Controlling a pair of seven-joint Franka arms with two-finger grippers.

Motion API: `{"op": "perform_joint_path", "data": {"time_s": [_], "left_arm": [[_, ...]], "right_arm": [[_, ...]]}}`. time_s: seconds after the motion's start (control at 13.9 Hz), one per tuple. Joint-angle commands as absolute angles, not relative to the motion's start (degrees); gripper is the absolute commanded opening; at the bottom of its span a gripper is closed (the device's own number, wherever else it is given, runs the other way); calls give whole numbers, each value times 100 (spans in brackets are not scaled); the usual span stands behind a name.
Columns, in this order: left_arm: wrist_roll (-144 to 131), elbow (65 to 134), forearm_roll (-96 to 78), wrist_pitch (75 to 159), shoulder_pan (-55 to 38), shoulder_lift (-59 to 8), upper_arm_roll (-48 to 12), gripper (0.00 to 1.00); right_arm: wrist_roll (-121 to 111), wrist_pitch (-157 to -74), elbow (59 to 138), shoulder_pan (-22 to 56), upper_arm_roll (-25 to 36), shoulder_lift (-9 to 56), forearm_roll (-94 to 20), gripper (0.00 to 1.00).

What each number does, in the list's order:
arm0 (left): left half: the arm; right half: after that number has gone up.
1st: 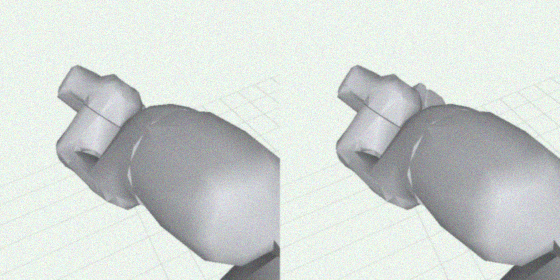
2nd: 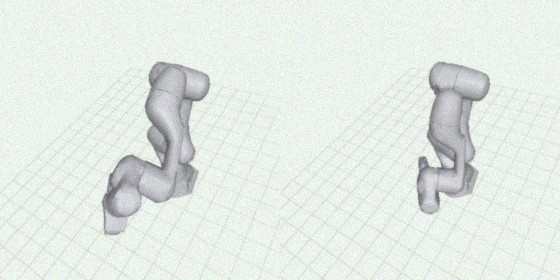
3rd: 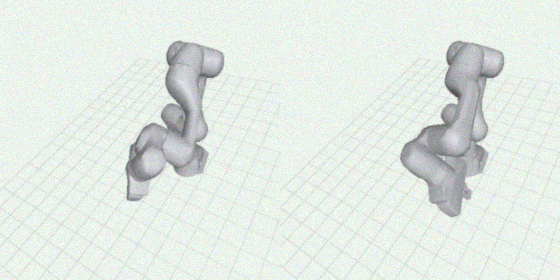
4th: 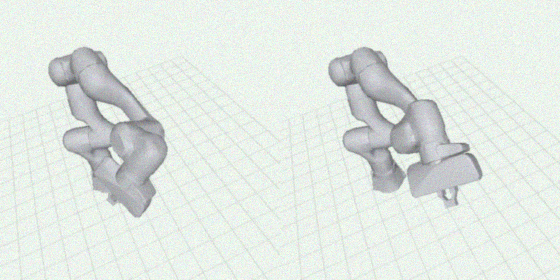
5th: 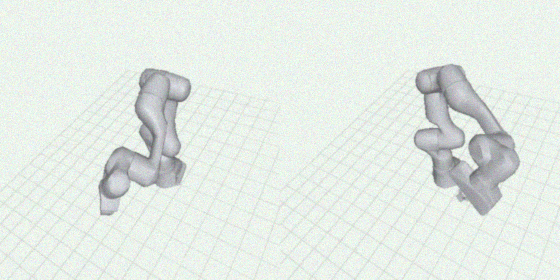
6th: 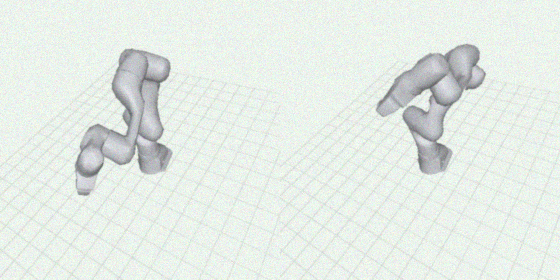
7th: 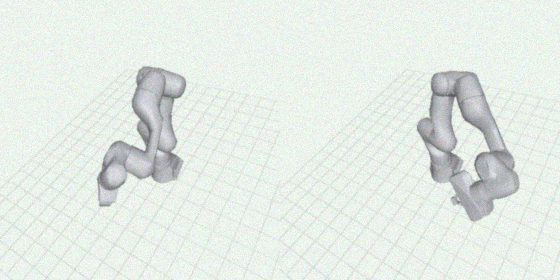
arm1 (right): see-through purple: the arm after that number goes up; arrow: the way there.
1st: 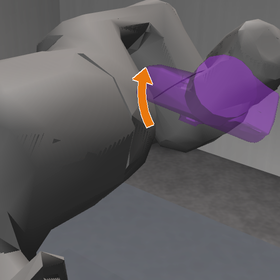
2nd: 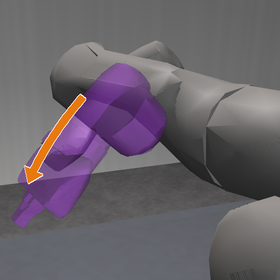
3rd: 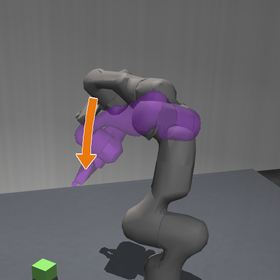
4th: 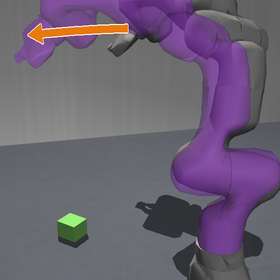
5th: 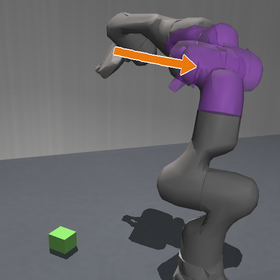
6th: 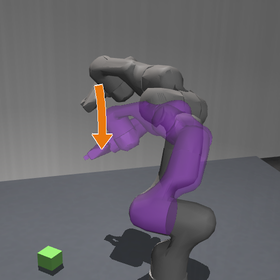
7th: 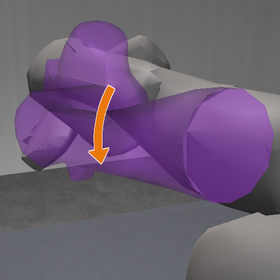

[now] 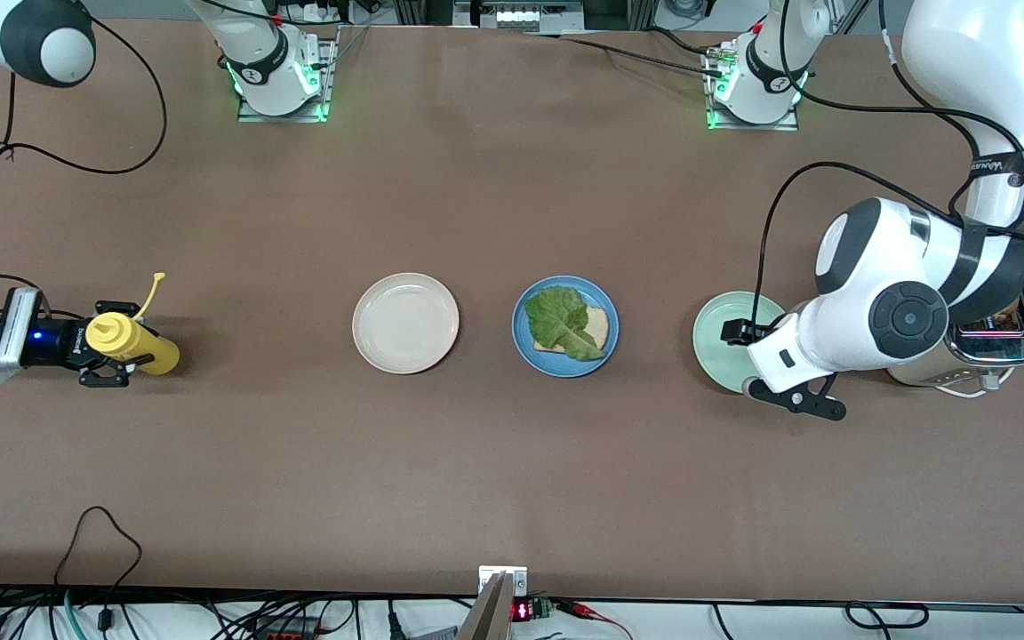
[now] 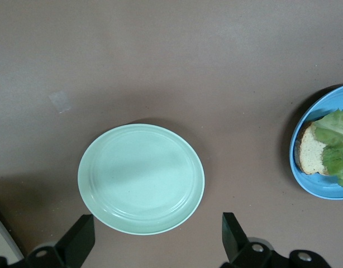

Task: Make sandwich in blue plate with both arms
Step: 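Grasp the yellow squeeze bottle with the right gripper, then carry the bottle over the blue plate and tilt it over the lettuce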

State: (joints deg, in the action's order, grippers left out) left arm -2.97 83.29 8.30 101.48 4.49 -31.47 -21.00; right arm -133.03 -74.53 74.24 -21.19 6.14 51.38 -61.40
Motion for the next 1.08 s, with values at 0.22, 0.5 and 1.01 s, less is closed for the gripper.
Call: {"op": "perform_joint_path", "data": {"time_s": [0.22,0.5,1.01], "left_arm": [[-334,8156,949,10099,431,-3261,-2109,100],[-334,8148,932,10134,422,-3375,-2109,100],[-360,8139,923,10450,431,-3489,-2039,100]], "right_arm": [[-11491,-8251,7462,-934,659,4115,-5003,28],[-9883,-8823,7453,-11,677,3806,-4397,30],[-6832,-9808,6654,2010,659,3665,-2447,30]]}}
